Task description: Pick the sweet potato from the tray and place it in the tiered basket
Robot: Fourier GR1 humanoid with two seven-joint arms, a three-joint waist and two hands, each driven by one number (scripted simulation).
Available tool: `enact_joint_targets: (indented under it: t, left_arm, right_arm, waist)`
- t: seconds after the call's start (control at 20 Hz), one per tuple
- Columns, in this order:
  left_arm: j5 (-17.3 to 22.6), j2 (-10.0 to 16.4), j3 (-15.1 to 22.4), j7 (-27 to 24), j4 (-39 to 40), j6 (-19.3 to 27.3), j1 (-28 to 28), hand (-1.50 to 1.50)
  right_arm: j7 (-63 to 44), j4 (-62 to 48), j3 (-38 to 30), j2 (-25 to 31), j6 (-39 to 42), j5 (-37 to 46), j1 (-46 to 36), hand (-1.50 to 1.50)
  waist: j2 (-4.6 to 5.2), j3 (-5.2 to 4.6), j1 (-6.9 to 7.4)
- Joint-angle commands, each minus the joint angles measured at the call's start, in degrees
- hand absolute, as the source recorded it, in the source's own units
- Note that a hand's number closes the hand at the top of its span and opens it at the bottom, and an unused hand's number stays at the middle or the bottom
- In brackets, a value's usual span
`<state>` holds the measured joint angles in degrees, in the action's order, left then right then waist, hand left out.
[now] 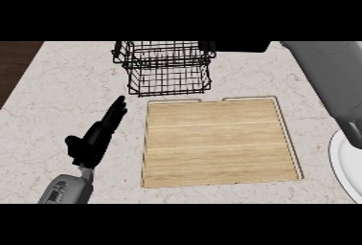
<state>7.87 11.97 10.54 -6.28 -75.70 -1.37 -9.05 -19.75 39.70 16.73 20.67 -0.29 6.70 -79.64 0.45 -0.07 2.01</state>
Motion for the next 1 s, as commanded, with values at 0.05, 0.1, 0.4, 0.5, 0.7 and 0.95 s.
enact_joint_targets:
  t: [0.05, 0.1, 0.4, 0.5, 0.7, 0.95]
  left_arm:
    - [-1.14, -1.89, 0.83, -0.64, 1.08, 0.33, -0.84, 0.0]
    - [-1.66, -1.03, 0.84, -0.86, 0.08, 0.36, 0.06, 0.0]
    - [-2.46, -2.84, 1.74, 0.85, -0.39, 1.31, -0.64, 0.0]
    - [-1.24, -2.59, 0.21, -0.23, 1.88, -0.02, -2.5, 0.0]
    - [-1.08, -2.48, 0.72, 3.44, -0.66, -0.46, -4.65, 0.0]
    - [-3.65, -2.95, 1.96, -0.8, 0.04, 0.78, -0.4, 0.0]
  right_arm:
    - [0.25, -10.63, -1.6, -5.71, -0.18, 1.99, -8.52, 1.5]
    - [0.29, -12.43, -1.4, -7.09, 0.2, 2.13, -9.0, 1.5]
    - [4.18, -21.16, -2.6, -10.86, -0.43, 3.81, -12.41, 1.5]
    - [7.07, -23.01, -2.7, -13.25, -3.26, 4.41, -11.76, 1.5]
    - [6.96, -26.42, -3.78, -16.54, -5.61, 4.54, -14.01, 1.5]
    - [8.92, -28.53, -7.09, -18.35, -5.36, 2.2, -14.39, 1.5]
  waist:
    - [0.33, -0.02, 0.68]
    - [0.42, -0.02, 1.15]
    - [0.64, -0.02, 1.44]
    - [1.08, -0.07, 1.8]
    - [1.32, -0.07, 2.73]
    - [1.22, -0.06, 2.72]
